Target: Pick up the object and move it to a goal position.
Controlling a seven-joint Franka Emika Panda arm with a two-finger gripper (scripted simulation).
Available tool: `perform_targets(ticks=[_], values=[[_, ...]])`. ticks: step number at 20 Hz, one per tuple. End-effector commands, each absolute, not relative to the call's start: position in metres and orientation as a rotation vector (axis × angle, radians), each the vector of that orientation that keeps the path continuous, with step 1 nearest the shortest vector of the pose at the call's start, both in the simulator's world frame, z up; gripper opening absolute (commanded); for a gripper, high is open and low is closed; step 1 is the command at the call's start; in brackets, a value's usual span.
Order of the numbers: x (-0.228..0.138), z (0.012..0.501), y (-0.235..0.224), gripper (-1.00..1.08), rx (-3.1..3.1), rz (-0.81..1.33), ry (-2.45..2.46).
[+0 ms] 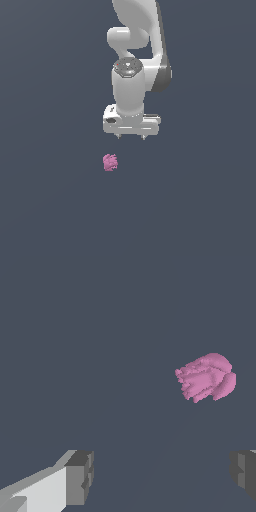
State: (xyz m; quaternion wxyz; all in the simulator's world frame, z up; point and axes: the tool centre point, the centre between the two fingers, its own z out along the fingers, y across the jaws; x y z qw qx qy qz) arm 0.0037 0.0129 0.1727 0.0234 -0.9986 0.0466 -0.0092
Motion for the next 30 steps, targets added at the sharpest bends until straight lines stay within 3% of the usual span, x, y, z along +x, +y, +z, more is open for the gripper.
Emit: perform_targets(ticks=[1, 16, 30], values=[[0.004, 0.173, 0.013, 1.00, -3.091, -0.028, 0.144], [0.012, 0.194, 0.035, 1.00, -3.097, -0.083, 0.058], [0.035, 0.152, -0.014, 1.00, -3.119, -0.052, -0.146]])
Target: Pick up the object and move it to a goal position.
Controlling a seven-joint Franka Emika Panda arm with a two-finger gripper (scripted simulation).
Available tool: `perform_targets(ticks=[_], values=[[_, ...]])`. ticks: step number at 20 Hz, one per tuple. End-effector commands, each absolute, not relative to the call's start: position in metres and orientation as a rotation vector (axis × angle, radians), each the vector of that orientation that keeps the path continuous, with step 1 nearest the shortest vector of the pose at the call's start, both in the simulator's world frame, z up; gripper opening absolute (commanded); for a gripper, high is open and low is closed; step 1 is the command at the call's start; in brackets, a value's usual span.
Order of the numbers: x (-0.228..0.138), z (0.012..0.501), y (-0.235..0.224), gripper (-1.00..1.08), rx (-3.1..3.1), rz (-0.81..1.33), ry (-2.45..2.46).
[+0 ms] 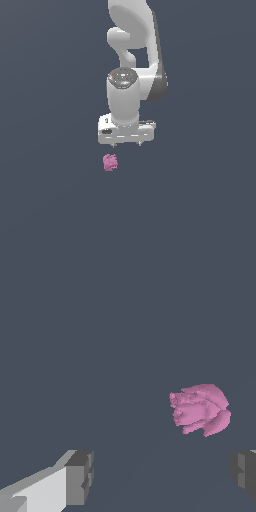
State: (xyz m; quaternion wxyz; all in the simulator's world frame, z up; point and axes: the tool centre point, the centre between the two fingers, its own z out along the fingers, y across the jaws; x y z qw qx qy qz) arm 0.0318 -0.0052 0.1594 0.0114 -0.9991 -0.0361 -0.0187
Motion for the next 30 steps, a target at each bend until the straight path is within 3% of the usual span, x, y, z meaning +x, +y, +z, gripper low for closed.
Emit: perform_targets(ticks=[1, 13, 23, 30], values=[[0.037, 0.146, -0.020, 1.00, -3.120, -0.047, -0.171], [0.051, 0.097, -0.075, 1.00, -3.117, -0.006, -0.385], [0.051, 0.088, -0.082, 1.00, -3.115, 0.000, -0.405], [0.050, 0.056, -0.082, 1.00, -3.115, 0.000, -0.409]])
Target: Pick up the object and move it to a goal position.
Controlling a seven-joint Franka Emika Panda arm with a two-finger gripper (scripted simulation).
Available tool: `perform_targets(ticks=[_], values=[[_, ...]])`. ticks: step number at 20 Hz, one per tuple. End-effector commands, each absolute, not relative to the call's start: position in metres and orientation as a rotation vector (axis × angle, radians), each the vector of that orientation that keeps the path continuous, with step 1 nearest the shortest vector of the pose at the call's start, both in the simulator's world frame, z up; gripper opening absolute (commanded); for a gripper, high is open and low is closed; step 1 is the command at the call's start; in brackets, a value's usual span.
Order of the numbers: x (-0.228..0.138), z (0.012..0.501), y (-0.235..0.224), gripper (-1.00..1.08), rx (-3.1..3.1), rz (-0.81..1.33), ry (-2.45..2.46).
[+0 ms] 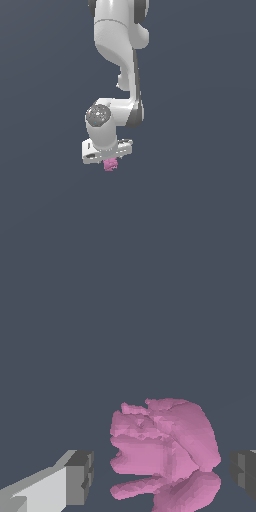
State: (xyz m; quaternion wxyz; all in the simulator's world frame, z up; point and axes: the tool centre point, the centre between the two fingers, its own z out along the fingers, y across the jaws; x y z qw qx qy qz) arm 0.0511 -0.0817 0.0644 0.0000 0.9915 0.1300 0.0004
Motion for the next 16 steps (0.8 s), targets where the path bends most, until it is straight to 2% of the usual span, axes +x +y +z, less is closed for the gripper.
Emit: perform_targets(ticks=[1, 8, 9, 16], values=[[0.050, 0.051, -0.082, 1.00, 3.115, 0.000, 0.410], [0.052, 0.041, -0.082, 1.00, 3.115, 0.000, 0.412], [0.052, 0.041, -0.082, -1.00, 3.115, 0.000, 0.412], [0.052, 0.041, -0.082, -1.00, 3.115, 0.000, 0.412]])
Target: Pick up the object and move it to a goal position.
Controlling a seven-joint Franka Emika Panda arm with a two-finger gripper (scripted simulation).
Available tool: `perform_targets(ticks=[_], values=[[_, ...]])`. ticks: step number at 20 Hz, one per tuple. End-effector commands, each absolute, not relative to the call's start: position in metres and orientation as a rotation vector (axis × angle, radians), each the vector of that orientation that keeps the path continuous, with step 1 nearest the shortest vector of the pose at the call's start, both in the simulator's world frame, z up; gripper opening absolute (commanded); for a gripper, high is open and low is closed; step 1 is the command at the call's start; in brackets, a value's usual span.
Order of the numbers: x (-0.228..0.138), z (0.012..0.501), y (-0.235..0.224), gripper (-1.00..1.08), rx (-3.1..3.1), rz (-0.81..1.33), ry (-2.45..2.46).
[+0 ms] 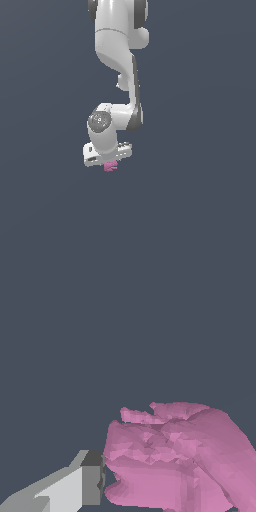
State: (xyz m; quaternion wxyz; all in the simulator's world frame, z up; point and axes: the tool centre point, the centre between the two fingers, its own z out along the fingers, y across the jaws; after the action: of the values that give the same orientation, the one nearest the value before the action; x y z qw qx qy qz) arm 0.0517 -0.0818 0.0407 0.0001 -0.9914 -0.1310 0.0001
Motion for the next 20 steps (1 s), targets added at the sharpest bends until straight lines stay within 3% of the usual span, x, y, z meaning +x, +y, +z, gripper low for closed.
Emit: perform_targets(ticks=[1, 20], values=[[0.052, 0.041, -0.082, -1.00, -3.115, 0.000, -0.412], [0.041, 0.094, -0.119, -1.00, -3.115, 0.000, -0.412]])
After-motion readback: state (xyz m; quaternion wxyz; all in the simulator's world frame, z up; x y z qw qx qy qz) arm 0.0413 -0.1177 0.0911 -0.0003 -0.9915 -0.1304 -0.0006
